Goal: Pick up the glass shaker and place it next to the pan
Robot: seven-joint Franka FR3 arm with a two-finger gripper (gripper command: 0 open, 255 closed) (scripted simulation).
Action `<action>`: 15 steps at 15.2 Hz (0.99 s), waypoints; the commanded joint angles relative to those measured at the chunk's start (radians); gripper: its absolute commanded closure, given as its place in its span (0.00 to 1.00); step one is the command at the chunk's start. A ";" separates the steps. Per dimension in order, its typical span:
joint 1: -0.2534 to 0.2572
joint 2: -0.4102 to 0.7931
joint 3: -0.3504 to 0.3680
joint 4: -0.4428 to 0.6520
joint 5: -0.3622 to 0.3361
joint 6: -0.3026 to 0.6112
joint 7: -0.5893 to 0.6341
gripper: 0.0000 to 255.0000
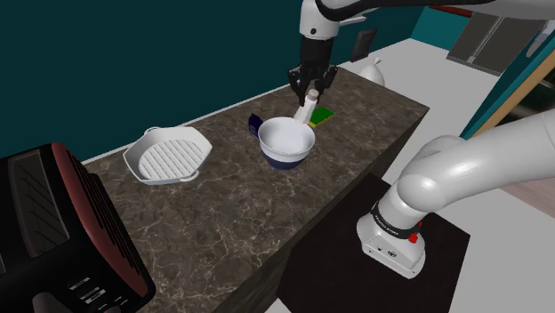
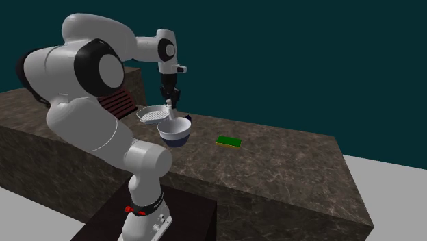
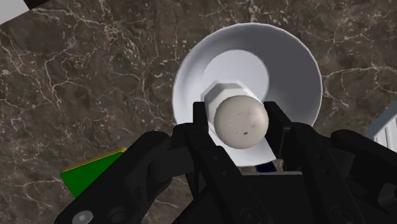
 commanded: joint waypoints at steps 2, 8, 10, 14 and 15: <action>0.027 0.040 0.062 0.035 0.035 0.010 0.078 1.00; 0.068 0.146 0.178 0.134 0.075 0.029 0.225 1.00; 0.080 0.190 0.216 0.176 0.080 0.035 0.276 1.00; 0.101 0.290 0.290 0.273 0.073 0.045 0.382 1.00; 0.106 0.318 0.309 0.300 0.068 0.047 0.409 1.00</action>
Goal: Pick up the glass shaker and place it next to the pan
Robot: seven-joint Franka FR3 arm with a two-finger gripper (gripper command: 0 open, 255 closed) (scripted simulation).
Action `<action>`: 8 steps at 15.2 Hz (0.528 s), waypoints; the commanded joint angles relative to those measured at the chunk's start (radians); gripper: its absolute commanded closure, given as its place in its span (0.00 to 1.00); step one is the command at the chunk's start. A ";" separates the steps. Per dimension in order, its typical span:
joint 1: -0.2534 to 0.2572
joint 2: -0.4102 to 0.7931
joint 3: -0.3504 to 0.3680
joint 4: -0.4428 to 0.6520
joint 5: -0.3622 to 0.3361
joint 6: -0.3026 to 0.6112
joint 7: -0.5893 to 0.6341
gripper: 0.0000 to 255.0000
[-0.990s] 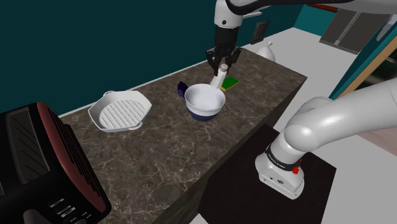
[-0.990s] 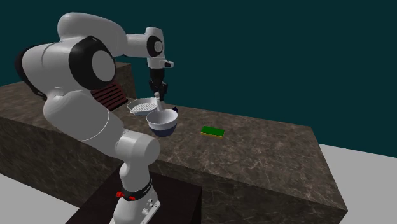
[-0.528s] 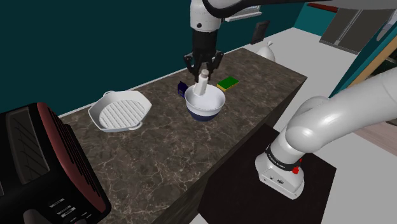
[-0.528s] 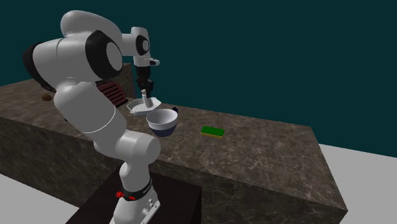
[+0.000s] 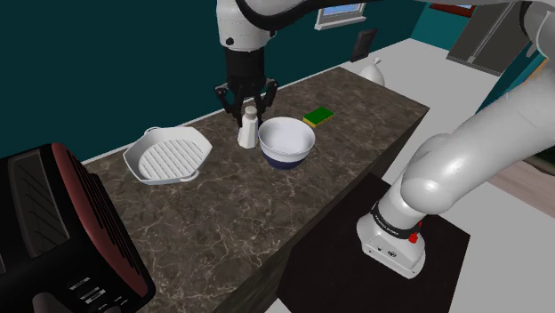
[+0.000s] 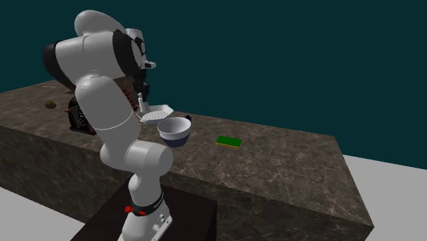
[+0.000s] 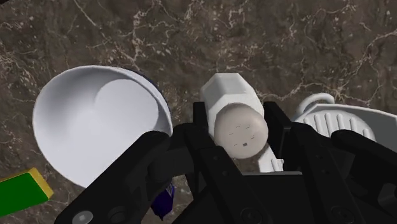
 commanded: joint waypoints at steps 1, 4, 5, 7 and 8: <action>0.013 0.058 0.042 0.054 -0.010 0.008 0.063 1.00; 0.032 0.153 0.095 0.145 -0.041 0.008 0.150 1.00; 0.040 0.187 0.111 0.179 -0.055 0.007 0.179 1.00; 0.060 0.259 0.142 0.250 -0.089 0.001 0.240 1.00; 0.072 0.297 0.156 0.288 -0.108 -0.003 0.271 1.00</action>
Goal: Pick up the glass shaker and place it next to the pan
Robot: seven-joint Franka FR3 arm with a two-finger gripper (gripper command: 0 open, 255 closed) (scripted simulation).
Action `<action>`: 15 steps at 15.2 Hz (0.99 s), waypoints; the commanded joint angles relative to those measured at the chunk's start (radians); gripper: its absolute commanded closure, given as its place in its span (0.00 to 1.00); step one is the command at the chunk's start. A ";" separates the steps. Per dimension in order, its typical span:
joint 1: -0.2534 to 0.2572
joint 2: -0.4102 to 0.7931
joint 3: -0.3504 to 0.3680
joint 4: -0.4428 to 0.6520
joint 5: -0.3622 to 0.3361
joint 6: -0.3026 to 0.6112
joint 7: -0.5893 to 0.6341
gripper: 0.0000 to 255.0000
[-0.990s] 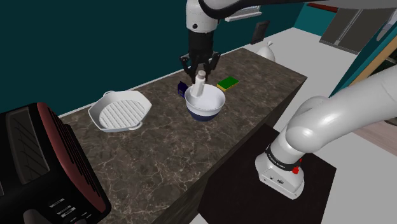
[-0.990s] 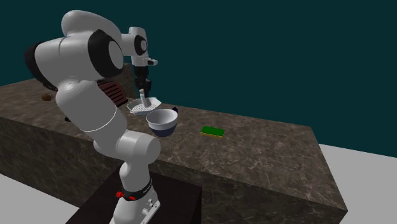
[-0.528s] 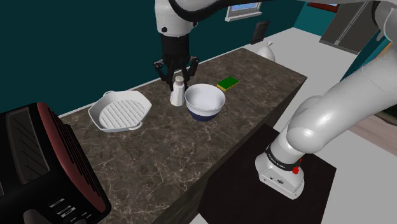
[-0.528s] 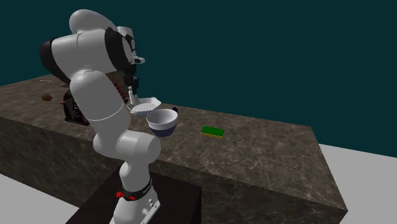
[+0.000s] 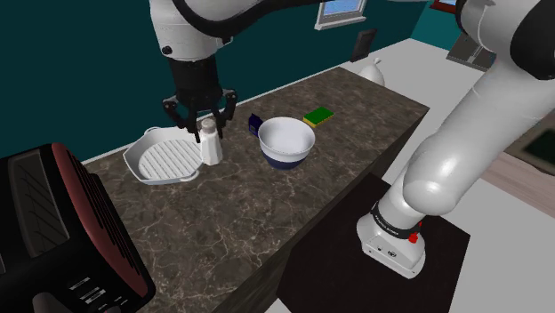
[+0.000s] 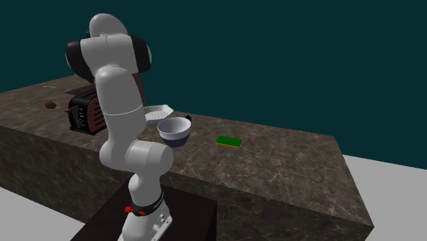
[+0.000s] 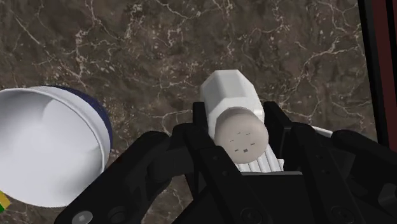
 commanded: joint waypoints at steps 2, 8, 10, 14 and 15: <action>0.045 0.134 0.044 0.133 -0.070 -0.015 0.105 1.00; 0.123 0.288 0.065 0.262 -0.157 -0.016 0.208 1.00; 0.121 0.288 0.064 0.235 -0.157 0.011 0.207 1.00; 0.119 0.293 0.061 0.186 -0.161 0.063 0.207 1.00; 0.119 0.294 0.061 0.175 -0.162 0.076 0.208 1.00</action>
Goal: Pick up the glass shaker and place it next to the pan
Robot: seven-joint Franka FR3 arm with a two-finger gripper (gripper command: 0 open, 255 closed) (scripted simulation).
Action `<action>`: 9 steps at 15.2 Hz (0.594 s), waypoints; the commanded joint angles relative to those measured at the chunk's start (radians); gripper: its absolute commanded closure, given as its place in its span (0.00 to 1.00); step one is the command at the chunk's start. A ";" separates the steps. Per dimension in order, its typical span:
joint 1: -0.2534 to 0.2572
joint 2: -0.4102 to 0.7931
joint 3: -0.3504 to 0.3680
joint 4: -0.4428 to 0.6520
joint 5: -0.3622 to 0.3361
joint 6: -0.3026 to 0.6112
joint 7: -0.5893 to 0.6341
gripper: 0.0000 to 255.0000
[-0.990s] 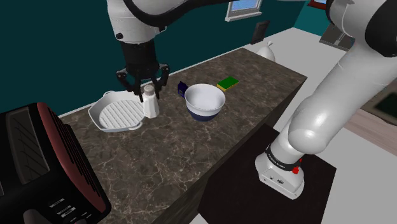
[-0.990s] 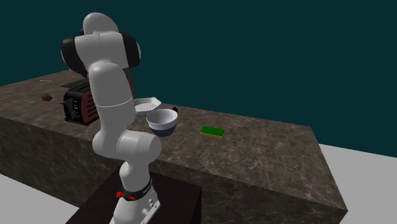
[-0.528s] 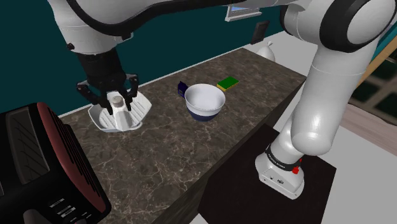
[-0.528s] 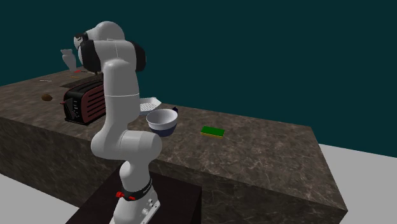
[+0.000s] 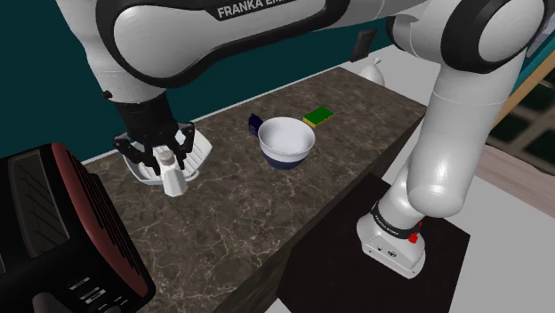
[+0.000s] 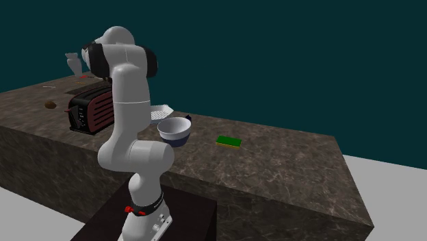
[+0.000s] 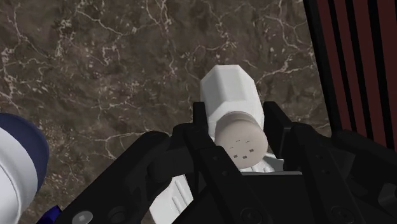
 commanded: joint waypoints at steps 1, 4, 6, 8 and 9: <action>-0.003 -0.001 -0.001 -0.027 0.000 0.027 -0.002 1.00; -0.003 0.007 -0.004 -0.059 -0.005 0.065 -0.001 1.00; -0.003 0.013 -0.005 -0.079 -0.009 0.090 0.001 1.00; -0.002 0.020 -0.007 -0.098 -0.014 0.114 0.003 1.00; -0.002 0.024 -0.008 -0.107 -0.017 0.127 0.004 1.00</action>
